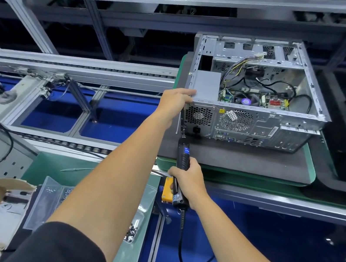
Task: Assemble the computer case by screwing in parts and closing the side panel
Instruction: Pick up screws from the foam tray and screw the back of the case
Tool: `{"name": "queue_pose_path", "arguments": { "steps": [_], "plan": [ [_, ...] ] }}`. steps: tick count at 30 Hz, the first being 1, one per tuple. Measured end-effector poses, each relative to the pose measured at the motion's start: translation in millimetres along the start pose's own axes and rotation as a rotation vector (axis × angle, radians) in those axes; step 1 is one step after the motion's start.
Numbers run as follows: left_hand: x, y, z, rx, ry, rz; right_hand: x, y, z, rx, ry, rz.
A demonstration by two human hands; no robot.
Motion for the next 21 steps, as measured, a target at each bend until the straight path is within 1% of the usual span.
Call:
{"name": "queue_pose_path", "arguments": {
  "steps": [4, 11, 21],
  "plan": [
    [-0.3, -0.2, -1.5, 0.006, 0.011, 0.011, 4.8, -2.0, -0.6, -0.016, -0.067, -0.045],
    [0.5, -0.3, -1.9, -0.007, 0.01, 0.025, 7.1, -1.7, -1.6, -0.021, -0.114, -0.097],
    [0.5, 1.4, -1.0, -0.004, 0.006, 0.032, 8.4, 3.3, -1.8, -0.016, -0.122, -0.119]
  ]
}}
Point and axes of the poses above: each hand's wrist, its own z-axis towards the middle knuckle, its own x-axis out of the palm, y = z × x, the point moved 1 cm from there along z, towards the middle knuckle, and after that the axes turned 13 degrees about x, right-handed, at the moved point
